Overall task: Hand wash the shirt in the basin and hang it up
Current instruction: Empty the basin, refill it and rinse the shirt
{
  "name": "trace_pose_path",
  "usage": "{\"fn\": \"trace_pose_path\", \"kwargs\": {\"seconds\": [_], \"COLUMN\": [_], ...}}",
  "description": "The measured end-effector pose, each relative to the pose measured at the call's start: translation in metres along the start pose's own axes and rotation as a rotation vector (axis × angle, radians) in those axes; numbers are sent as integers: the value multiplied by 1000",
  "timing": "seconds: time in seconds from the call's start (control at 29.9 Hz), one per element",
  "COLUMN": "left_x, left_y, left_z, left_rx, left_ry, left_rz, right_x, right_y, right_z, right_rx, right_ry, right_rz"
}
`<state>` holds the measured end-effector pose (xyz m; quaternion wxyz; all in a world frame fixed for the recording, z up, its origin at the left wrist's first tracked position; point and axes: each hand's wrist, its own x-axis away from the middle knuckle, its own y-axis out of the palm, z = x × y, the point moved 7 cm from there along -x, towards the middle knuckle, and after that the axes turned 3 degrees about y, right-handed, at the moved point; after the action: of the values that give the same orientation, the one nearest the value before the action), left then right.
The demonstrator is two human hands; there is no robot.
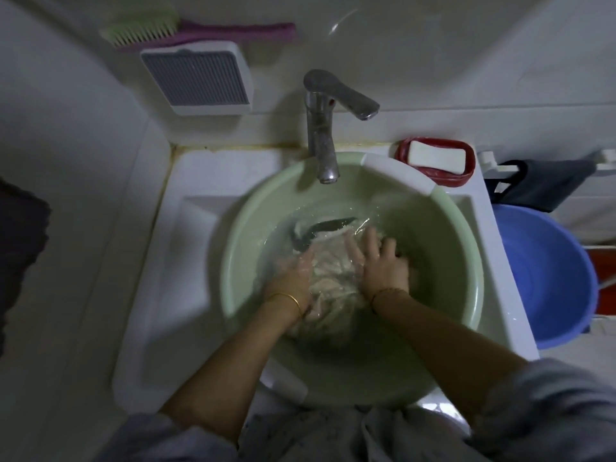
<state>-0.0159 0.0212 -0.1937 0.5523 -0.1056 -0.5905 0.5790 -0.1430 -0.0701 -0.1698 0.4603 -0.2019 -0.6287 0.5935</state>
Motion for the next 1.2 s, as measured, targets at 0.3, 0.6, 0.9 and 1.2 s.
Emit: {"fn": "trace_pose_path", "kwargs": {"seconds": [0.3, 0.6, 0.9, 1.2], "left_x": [14, 18, 8, 31], "left_y": [-11, -40, -48, -43], "left_z": [3, 61, 54, 26], "left_rx": [1926, 2026, 1036, -87], "left_ry": [-388, -37, -113, 41], "left_rz": [-58, -151, 67, 270], "right_x": [19, 61, 7, -4], "right_y": [-26, -128, -85, -60], "right_z": [-3, -36, 11, 6], "right_rx": [-1089, -856, -604, -176], "right_ry": [235, -79, 163, 6], "right_rz": [163, 690, 191, -43]}}
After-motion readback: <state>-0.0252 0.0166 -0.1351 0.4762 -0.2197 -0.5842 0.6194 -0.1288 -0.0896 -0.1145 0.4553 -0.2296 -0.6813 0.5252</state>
